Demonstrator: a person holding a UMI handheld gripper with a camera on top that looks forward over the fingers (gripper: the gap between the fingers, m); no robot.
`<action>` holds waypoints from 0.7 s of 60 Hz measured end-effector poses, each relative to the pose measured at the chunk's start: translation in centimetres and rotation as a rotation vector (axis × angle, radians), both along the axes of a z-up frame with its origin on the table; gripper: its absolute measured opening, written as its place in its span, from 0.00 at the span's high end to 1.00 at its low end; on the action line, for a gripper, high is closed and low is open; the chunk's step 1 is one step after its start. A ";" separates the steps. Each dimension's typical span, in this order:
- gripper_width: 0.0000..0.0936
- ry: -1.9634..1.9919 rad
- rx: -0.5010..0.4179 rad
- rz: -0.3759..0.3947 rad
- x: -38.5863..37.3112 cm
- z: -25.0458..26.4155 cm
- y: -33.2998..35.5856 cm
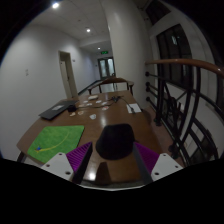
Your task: Arrange mouse
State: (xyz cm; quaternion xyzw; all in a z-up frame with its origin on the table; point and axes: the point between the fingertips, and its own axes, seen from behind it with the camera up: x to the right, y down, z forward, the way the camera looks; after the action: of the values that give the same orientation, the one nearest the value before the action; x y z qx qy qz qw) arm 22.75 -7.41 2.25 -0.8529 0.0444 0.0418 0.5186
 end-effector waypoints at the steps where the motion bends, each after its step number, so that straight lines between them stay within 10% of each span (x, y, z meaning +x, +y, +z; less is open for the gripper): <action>1: 0.11 0.001 0.003 0.000 -0.2 -0.1 0.8; 15: 0.13 -0.066 -0.044 -0.057 -0.3 -1.3 8.0; 18: 0.41 -0.095 -0.067 -0.071 -0.3 -1.8 9.2; 25: 0.67 -0.138 -0.054 -0.138 0.3 -1.7 10.5; 42: 0.77 -0.159 0.089 -0.167 0.0 6.2 8.4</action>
State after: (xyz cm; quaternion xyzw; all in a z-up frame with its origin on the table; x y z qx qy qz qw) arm 22.74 1.02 8.47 -0.8230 0.0721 -0.0671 0.5594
